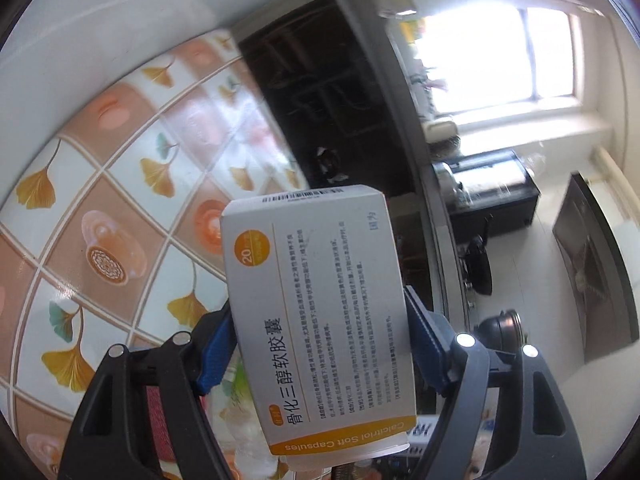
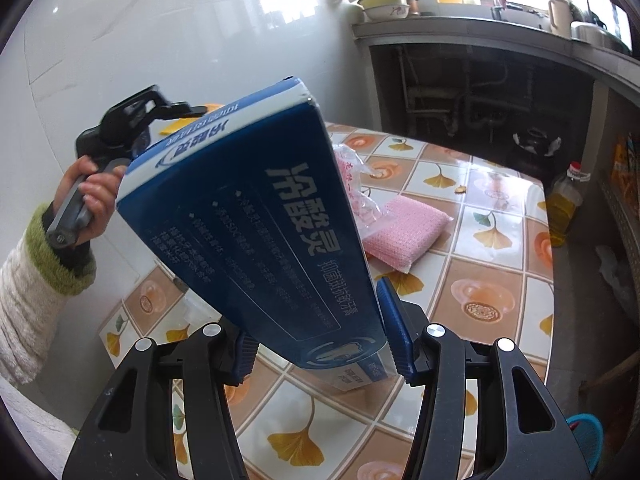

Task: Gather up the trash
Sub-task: 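Carry both boxes over the wastebasket and open both tools to drop them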

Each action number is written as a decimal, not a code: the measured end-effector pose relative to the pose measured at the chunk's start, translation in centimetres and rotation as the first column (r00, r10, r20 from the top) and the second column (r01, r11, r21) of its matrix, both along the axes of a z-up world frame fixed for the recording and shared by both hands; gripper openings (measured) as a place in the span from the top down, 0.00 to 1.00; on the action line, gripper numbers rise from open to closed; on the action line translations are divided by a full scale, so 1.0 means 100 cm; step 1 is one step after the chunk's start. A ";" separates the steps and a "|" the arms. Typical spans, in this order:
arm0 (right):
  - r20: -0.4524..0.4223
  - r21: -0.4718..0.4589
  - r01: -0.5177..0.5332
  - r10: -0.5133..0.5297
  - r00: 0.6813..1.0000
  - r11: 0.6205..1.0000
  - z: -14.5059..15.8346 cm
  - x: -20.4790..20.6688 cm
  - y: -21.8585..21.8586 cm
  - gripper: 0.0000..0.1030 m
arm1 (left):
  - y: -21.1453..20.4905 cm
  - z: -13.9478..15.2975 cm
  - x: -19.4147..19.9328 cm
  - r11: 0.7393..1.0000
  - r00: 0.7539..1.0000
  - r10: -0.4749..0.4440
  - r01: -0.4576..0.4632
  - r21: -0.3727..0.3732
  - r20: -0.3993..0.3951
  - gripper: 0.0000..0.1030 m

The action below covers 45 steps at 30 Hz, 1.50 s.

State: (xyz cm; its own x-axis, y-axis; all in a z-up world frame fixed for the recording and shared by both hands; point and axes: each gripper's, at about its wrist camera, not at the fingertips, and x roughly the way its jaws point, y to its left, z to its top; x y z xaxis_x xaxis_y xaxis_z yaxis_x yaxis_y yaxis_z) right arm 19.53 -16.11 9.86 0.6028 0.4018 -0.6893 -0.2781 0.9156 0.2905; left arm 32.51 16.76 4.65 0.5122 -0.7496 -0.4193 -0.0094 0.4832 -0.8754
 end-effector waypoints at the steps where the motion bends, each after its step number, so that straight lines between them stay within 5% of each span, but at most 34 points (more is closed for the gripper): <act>1: 0.006 0.005 0.007 -0.007 1.000 1.000 0.003 -0.002 -0.002 0.51 | -0.005 0.010 -0.009 1.000 0.999 -0.012 0.012 0.012 0.031 0.29; 12: 0.104 0.062 0.127 -0.133 0.986 0.990 0.042 -0.060 -0.040 0.51 | -0.089 0.074 -0.079 0.974 0.951 -0.220 0.201 0.104 0.217 0.29; 17: 0.136 0.065 0.262 -0.269 0.954 0.963 0.057 -0.107 -0.085 0.51 | -0.163 0.088 -0.099 0.923 0.882 -0.378 0.335 0.189 0.283 0.29; 21: 0.134 0.036 0.407 -0.408 0.903 0.913 0.062 -0.153 -0.129 0.51 | -0.241 0.085 -0.117 0.860 0.808 -0.507 0.449 0.242 0.302 0.29; 28: 0.094 -0.049 0.657 -0.652 0.753 0.752 0.039 -0.232 -0.198 0.51 | -0.371 0.050 -0.133 0.730 0.696 -0.682 0.628 0.271 0.224 0.29; 33: -0.015 -0.041 0.752 -0.753 0.658 0.658 -0.004 -0.272 -0.232 0.51 | -0.465 0.016 -0.151 0.619 0.618 -0.775 0.700 0.357 0.133 0.28; 36: -0.084 -0.029 0.788 -0.787 0.611 0.615 -0.035 -0.288 -0.252 0.51 | -0.518 -0.019 -0.158 0.530 0.562 -0.826 0.744 0.407 0.048 0.28; 39: -0.145 -0.051 0.811 -0.807 0.572 0.583 -0.070 -0.283 -0.271 0.51 | -0.570 -0.062 -0.159 0.456 0.534 -0.842 0.776 0.436 -0.070 0.28; 45: -0.234 -0.080 0.833 -0.823 0.518 0.547 -0.122 -0.275 -0.312 0.51 | -0.639 -0.116 -0.149 0.392 0.527 -0.828 0.788 0.475 -0.192 0.28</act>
